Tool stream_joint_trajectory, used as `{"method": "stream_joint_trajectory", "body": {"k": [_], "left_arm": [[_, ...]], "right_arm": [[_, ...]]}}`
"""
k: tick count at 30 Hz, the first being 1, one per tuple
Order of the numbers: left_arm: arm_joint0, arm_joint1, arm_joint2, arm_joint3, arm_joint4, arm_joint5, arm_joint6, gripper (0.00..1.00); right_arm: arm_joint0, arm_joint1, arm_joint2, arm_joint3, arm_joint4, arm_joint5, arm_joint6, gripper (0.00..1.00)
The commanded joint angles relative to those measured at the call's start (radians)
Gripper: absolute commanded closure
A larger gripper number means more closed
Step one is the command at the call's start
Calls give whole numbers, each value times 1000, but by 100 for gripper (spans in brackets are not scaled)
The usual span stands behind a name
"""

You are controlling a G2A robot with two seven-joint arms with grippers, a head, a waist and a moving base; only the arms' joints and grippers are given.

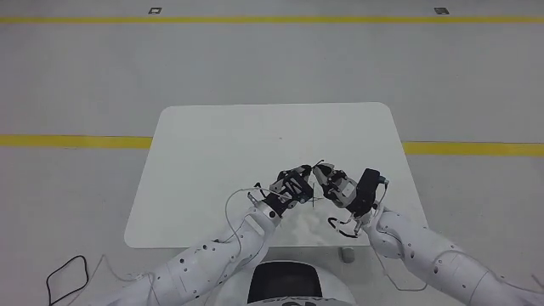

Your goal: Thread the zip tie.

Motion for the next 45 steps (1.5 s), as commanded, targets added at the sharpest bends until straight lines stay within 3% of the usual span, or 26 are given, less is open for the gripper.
{"method": "stream_joint_trajectory", "body": {"k": [1,10,22,27,29,40,45], "left_arm": [[0,0,0,0,0,0,0,92],[1,-2,-1,1,0,0,4,87],[2,-3,0,2,0,0,5,100],[4,-4,-3,3,0,0,3,100],[5,-4,-5,3,0,0,-2,100],[31,-6,-29,-16,0,0,-19,100],[67,-8,-55,-59,0,0,-109,100]], "right_arm": [[-1,0,0,0,0,0,2,100],[-2,-3,4,6,2,0,8,100],[-7,-5,11,5,-1,0,11,100],[-6,-5,8,1,-6,0,12,100],[-6,-4,4,1,-11,0,7,0],[-3,7,-3,5,-1,0,-14,0],[-3,19,6,19,-33,0,-33,0]]}}
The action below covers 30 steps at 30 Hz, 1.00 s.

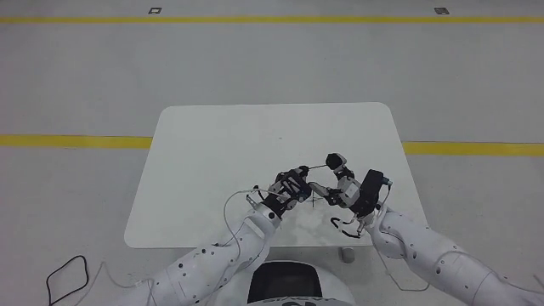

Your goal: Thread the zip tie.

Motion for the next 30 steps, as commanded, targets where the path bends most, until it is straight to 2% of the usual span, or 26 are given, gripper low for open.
{"method": "stream_joint_trajectory", "body": {"k": [1,4,11,17,26,30], "left_arm": [[12,0,-11,-22,0,0,-39,100],[34,2,-26,-56,0,-1,-68,100],[71,21,-94,-119,-62,-99,-114,100],[101,36,-152,-156,-86,-138,-153,100],[101,36,-161,-152,-81,-140,-152,100],[97,34,-163,-145,-58,-157,-182,100]], "right_arm": [[0,6,4,7,-23,0,-4,0],[-2,18,18,19,-61,0,-17,0],[-25,50,78,35,-154,0,-38,0],[-63,73,140,20,-301,71,-12,0],[-63,73,140,20,-301,71,-12,0],[-62,76,161,6,-437,155,24,0]]}}
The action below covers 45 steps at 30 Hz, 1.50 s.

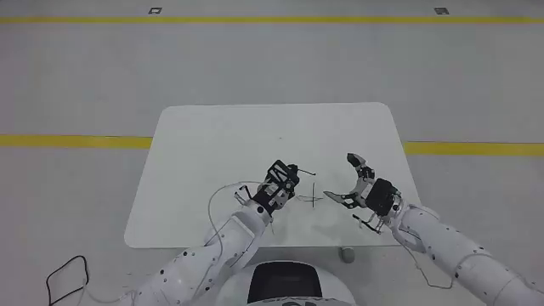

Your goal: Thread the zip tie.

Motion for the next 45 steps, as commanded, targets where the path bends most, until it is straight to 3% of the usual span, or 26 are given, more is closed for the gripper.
{"method": "stream_joint_trajectory", "body": {"k": [1,7,10,13,20,23,27,31,33,34,36,37,45], "left_arm": [[1,0,-3,0,22,1,-28,100],[6,1,-13,-21,70,24,-105,100],[-19,9,3,-14,70,35,-132,100],[-44,18,34,-3,70,56,-128,100],[-47,18,32,8,70,45,-122,100],[-80,26,51,24,70,50,-139,100],[-132,46,105,34,70,99,-171,100],[-189,70,180,44,70,155,-200,100],[-216,80,207,45,70,155,-210,100],[-227,84,219,45,70,155,-212,100],[-253,93,247,46,70,155,-217,100],[-263,97,259,46,70,155,-221,100],[-329,114,344,41,70,155,-247,100]], "right_arm": [[-1,5,14,-4,-96,44,13,0],[-28,29,71,-55,-301,144,97,0],[-5,57,25,-88,-301,205,125,0],[1,62,14,-88,-301,213,129,0],[8,62,11,-91,-301,231,156,0],[63,86,-62,-99,-301,278,184,0],[167,128,-205,-116,-301,364,235,0],[315,165,-405,-144,-301,434,299,0],[384,173,-494,-155,-301,457,319,22],[404,174,-507,-162,-301,455,326,31],[416,176,-507,-177,-301,434,345,39],[420,177,-507,-183,-301,429,353,49],[440,171,-507,-206,-301,400,376,66]]}}
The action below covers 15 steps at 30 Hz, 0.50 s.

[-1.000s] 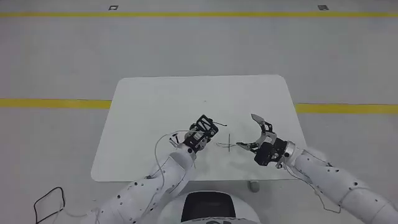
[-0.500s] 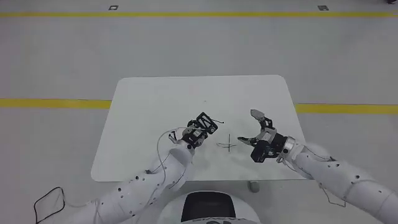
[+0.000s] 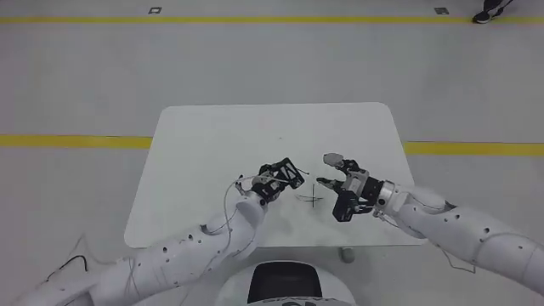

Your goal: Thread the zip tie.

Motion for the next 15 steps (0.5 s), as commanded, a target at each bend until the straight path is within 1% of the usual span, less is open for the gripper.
{"method": "stream_joint_trajectory", "body": {"k": [1,4,10,12,15], "left_arm": [[-6,2,10,-3,0,0,-5,100],[-12,3,18,-6,0,0,-9,100],[-16,4,29,-8,0,0,-14,100],[-12,3,29,-8,0,0,-18,100],[-9,0,28,-6,0,0,-22,100]], "right_arm": [[4,-2,0,-2,0,-13,-2,68],[9,-5,0,-4,0,-31,-1,73],[15,-12,0,-4,0,-63,-13,75],[14,-14,0,-2,0,-72,-18,78],[14,-17,0,-2,0,-93,-24,78]]}}
